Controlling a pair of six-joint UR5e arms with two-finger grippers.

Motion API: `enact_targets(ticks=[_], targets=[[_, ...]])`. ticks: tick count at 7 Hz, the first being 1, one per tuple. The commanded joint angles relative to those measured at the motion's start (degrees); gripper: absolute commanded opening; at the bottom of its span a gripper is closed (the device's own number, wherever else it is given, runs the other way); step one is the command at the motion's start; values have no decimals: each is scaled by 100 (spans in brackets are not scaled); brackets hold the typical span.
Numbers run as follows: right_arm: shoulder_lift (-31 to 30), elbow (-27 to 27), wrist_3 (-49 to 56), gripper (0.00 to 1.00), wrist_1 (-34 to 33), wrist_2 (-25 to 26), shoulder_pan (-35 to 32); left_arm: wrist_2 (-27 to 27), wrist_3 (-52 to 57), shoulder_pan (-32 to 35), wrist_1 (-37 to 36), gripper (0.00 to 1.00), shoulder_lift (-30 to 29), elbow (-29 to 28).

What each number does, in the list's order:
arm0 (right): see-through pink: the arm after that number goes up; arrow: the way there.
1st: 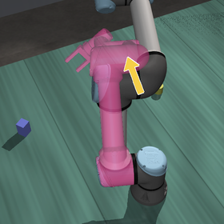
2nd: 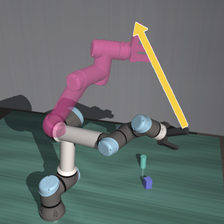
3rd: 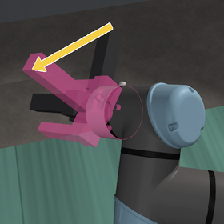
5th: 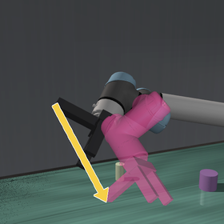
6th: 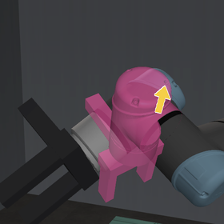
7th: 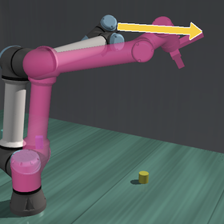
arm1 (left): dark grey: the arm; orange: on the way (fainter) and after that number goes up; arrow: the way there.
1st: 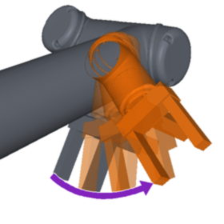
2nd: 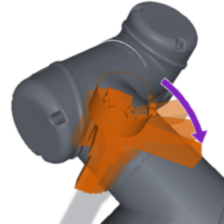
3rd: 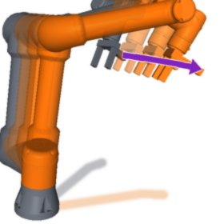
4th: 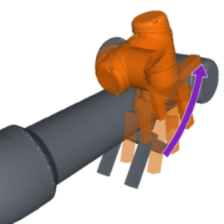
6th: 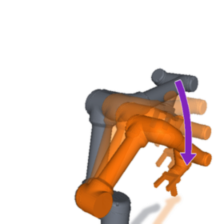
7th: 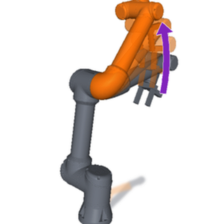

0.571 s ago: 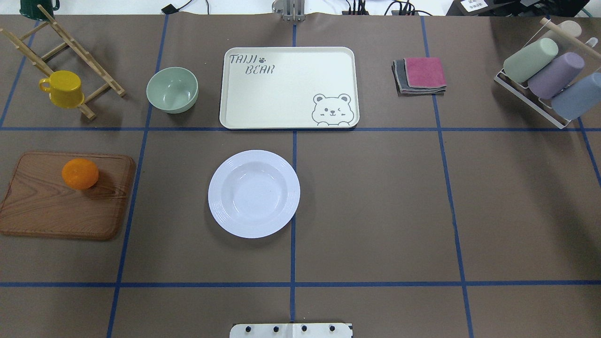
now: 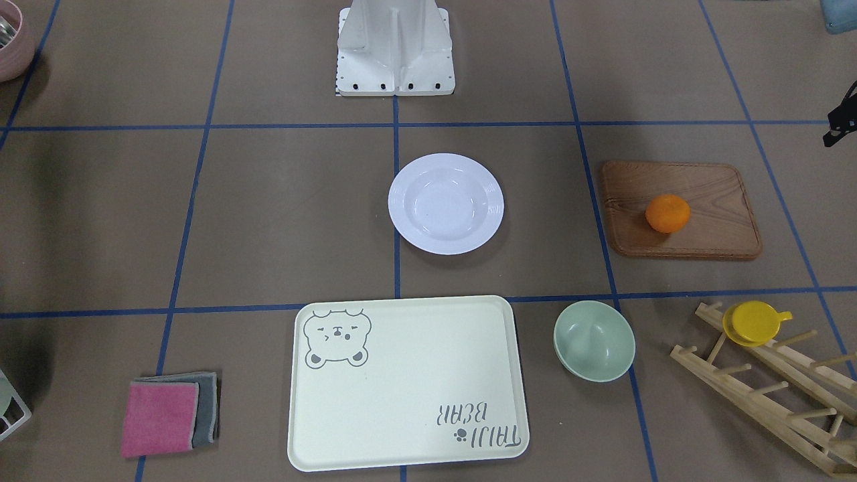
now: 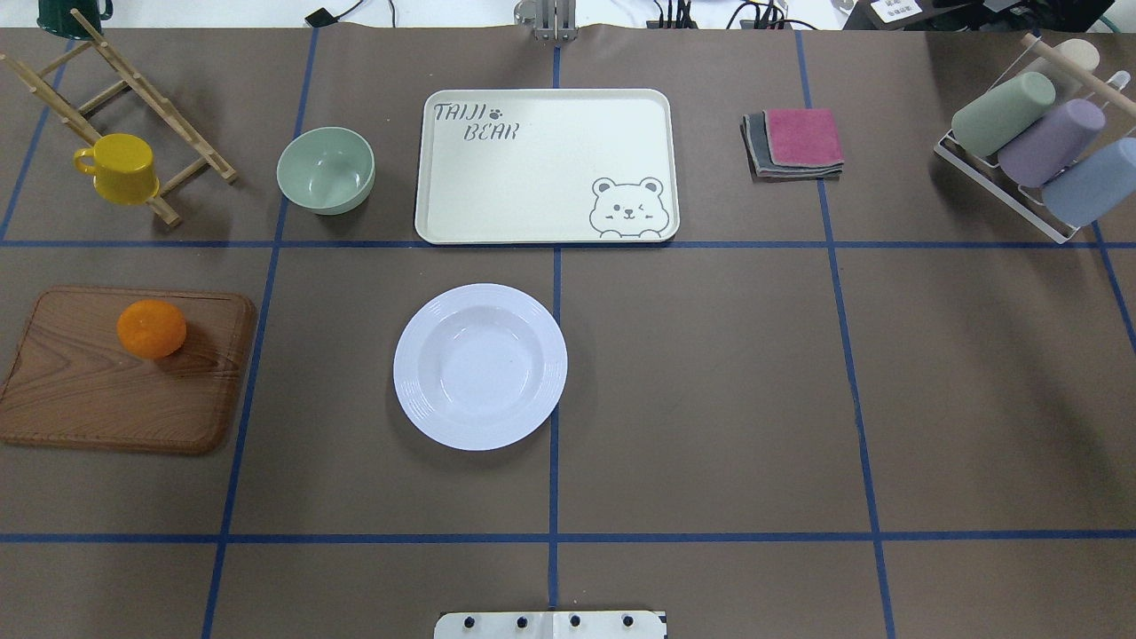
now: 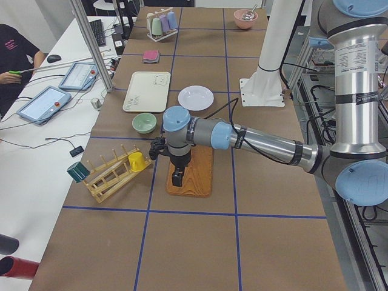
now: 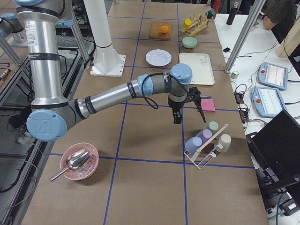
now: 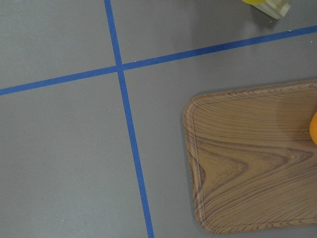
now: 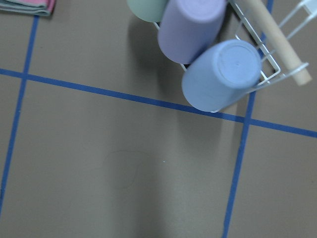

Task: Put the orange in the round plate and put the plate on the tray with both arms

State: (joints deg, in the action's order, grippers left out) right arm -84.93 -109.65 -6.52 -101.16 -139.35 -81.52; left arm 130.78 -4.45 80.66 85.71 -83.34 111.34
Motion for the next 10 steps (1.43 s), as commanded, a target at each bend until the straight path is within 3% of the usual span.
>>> enact_targets(ticks=[1,3,4,5,6,8,10], targets=[[346,-144,-2059,100,1351,-417,906,0,-1245,-77,855,100,-33,-15],[355,-57,-3104,100,2858,-356,1846,157,-1994,-497,1017,100,-111,-16],[355,22,-3797,100,3308,-356,2042,158,-2598,-690,1183,100,-225,-25],[511,249,-4195,92,3931,-278,2366,158,-3205,-1040,1516,100,-261,-51],[652,451,-4878,91,4563,-233,2761,150,-3716,-1296,1980,100,-296,-216],[847,733,-6469,98,5733,292,3385,62,-4473,-1666,2869,100,-401,-673],[856,778,-7342,99,6386,872,3861,-508,-4948,-2228,2934,99,-472,-693]])
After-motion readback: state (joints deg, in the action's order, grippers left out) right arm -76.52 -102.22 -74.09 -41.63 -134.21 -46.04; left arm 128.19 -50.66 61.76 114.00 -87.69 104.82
